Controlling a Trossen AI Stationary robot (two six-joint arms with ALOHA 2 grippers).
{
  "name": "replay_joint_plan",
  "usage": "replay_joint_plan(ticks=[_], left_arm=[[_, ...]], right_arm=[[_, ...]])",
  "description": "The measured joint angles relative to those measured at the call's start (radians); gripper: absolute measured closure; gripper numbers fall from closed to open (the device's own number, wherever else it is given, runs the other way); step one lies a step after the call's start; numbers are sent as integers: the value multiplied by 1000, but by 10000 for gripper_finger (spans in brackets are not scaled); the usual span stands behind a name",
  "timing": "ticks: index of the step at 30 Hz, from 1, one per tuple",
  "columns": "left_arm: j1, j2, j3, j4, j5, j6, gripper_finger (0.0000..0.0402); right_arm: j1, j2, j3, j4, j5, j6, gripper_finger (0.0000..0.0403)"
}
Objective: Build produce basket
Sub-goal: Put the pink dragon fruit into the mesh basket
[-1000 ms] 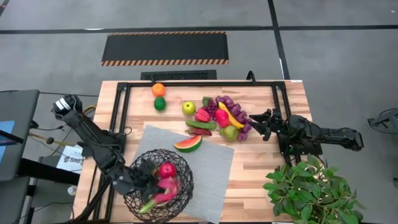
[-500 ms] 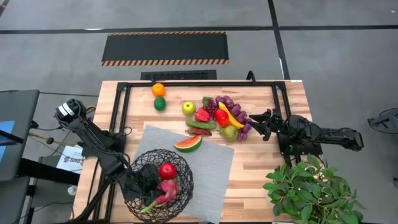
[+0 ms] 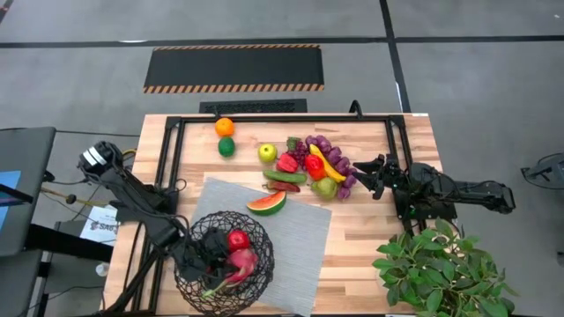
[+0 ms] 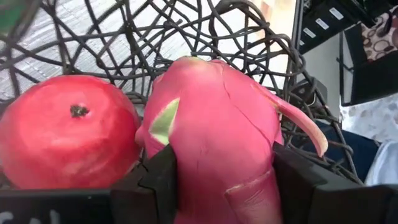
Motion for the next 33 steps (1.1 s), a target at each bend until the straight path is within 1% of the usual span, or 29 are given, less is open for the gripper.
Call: replay_joint_plan(ticks=[7, 26, 29, 33], left_arm=[[20, 26, 0, -3, 5, 5, 212], [23, 26, -1, 16, 1, -20, 209], [23, 25, -1, 39, 2, -5, 186], [25, 25, -1, 68, -1, 14, 129]], right_arm=[[0, 0, 0, 0, 0, 0, 148], [0, 0, 0, 0, 0, -1, 148], [0, 0, 0, 0, 0, -1, 148], [0, 0, 0, 0, 0, -1, 148]])
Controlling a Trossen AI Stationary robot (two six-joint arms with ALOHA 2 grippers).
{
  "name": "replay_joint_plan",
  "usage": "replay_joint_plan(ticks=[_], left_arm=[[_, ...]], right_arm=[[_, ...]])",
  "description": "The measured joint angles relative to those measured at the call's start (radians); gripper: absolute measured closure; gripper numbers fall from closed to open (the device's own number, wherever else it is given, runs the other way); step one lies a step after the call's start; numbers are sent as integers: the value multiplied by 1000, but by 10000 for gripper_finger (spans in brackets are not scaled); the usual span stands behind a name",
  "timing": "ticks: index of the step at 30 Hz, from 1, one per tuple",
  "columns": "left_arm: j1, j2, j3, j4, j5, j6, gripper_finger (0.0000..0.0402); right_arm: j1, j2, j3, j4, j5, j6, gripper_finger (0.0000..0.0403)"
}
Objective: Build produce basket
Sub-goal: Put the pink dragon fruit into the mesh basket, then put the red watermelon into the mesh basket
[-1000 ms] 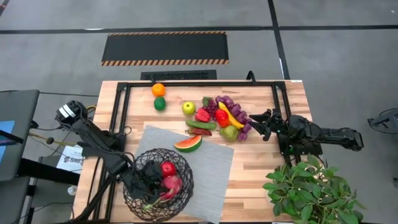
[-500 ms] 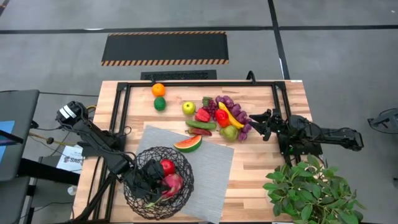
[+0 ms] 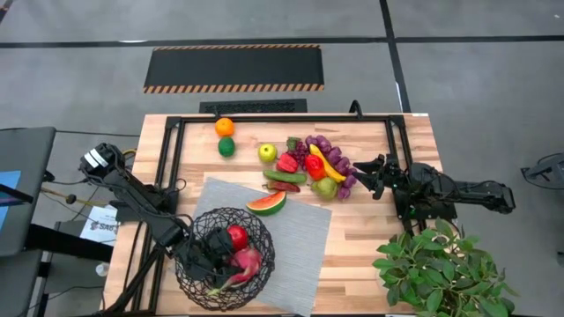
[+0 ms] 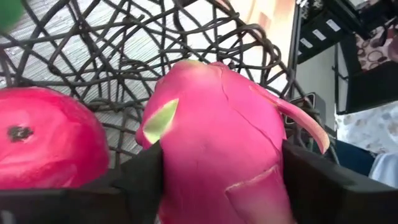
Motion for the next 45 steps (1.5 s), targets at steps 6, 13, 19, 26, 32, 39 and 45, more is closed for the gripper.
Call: replay_joint_plan(ticks=[6, 13, 19, 26, 32, 39, 45], left_arm=[[23, 0, 0, -11, 0, -19, 62], [45, 0, 0, -7, 16, -38, 50], [65, 0, -1, 31, 62, -53, 50], [103, -2, -1, 60, 180, -71, 49], [129, -2, -1, 119, 265, 0, 39], [166, -2, -1, 114, 382, -15, 28], [193, -2, -1, 124, 408, 15, 28]], right_arm=[[0, 0, 0, 0, 0, 0, 148], [0, 0, 0, 0, 0, 0, 148], [0, 0, 0, 0, 0, 0, 148], [0, 0, 0, 0, -1, 0, 148], [0, 0, 0, 0, -1, 0, 148], [0, 0, 0, 0, -1, 0, 148], [0, 0, 0, 0, -1, 0, 148]])
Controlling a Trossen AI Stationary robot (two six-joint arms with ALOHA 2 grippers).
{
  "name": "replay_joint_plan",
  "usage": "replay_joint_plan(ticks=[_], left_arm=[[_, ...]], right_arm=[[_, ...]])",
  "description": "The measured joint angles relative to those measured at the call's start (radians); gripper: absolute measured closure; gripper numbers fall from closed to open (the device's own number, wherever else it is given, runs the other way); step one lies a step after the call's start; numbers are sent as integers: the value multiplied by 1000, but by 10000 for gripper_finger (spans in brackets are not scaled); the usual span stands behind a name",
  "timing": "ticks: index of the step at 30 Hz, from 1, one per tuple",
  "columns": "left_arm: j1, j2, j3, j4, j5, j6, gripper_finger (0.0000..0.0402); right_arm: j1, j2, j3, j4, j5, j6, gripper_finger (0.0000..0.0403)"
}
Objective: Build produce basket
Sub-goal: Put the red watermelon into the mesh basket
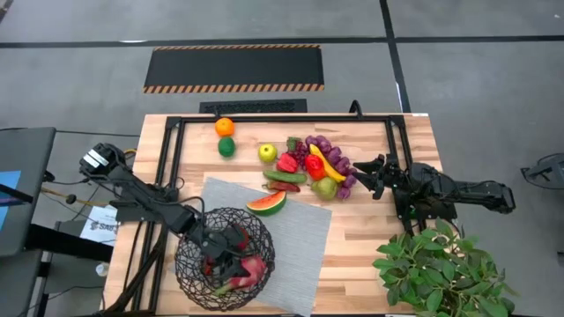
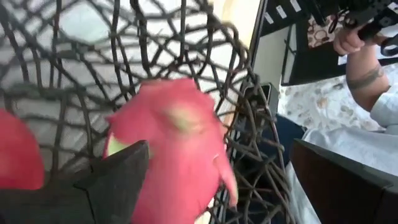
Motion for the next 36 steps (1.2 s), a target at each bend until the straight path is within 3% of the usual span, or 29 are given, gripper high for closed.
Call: replay_joint_plan(ticks=[11, 14, 19, 22, 27, 36], left_arm=[[82, -161, 0, 2, -49, 118, 28], [131, -232, 0, 4, -169, 244, 28], [231, -294, 0, 2, -459, 452, 28], [313, -294, 0, -3, -528, 523, 28], [418, -285, 0, -113, -514, 408, 28], [462, -187, 0, -194, -480, 94, 28]], right_arm=[[0, 0, 0, 0, 0, 0, 148], [0, 0, 0, 0, 0, -6, 148], [0, 0, 0, 0, 0, -8, 148], [3, 0, 0, 0, 0, -9, 148], [5, 0, 0, 0, 0, -9, 148], [3, 0, 0, 0, 0, -17, 148]])
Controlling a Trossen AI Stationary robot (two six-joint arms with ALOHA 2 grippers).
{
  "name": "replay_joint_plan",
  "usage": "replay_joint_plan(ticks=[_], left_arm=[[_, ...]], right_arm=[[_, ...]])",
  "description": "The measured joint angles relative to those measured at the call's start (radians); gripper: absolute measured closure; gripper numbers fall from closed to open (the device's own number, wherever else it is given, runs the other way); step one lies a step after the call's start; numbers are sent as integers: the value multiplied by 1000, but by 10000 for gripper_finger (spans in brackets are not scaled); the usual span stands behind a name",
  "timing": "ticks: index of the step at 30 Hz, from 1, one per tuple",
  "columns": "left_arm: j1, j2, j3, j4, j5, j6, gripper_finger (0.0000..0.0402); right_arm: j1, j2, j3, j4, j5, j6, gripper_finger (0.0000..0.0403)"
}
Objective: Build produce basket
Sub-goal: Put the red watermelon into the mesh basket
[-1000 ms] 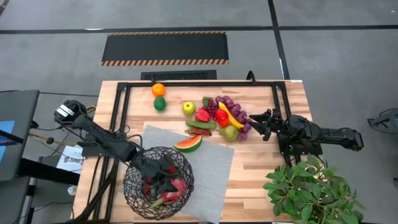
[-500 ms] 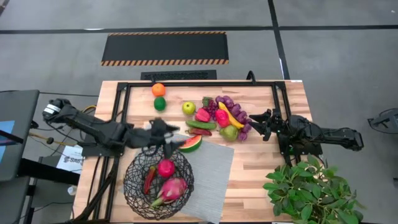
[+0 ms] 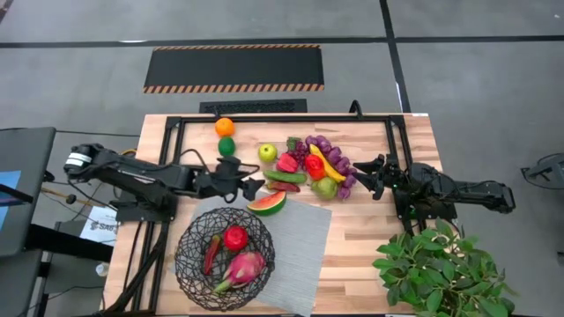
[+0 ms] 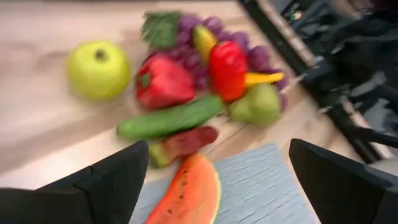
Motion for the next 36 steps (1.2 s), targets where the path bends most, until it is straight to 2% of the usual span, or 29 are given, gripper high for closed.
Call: replay_joint_plan(ticks=[4, 9, 11, 14, 17, 20, 23, 26, 30, 36], left_arm=[[26, 92, -1, 75, 75, -3, 28], [75, 229, 8, 375, 253, 184, 28], [88, 285, 52, 369, 267, 266, 28], [96, 378, 179, 224, 262, 403, 28], [84, 486, 363, -37, 255, 522, 28], [58, 594, 526, -283, 251, 559, 28], [29, 685, 635, -419, 251, 557, 28], [9, 742, 686, -463, 247, 541, 28], [1, 769, 691, -514, 231, 526, 28], [6, 766, 692, -635, 137, 480, 28]], right_arm=[[0, 0, 0, 0, 0, 0, 148], [0, 0, 0, 0, 0, 0, 148], [0, 0, 0, 0, 0, 0, 148], [0, 0, 0, 0, 0, 0, 148], [0, 0, 0, 0, 0, 0, 148], [0, 0, 0, 0, 0, 0, 148], [0, 0, 0, 0, 0, 0, 148], [0, 4, 0, 0, 0, 0, 148], [0, 6, 0, 0, 0, 0, 148], [0, 7, 0, 0, 0, 0, 148]])
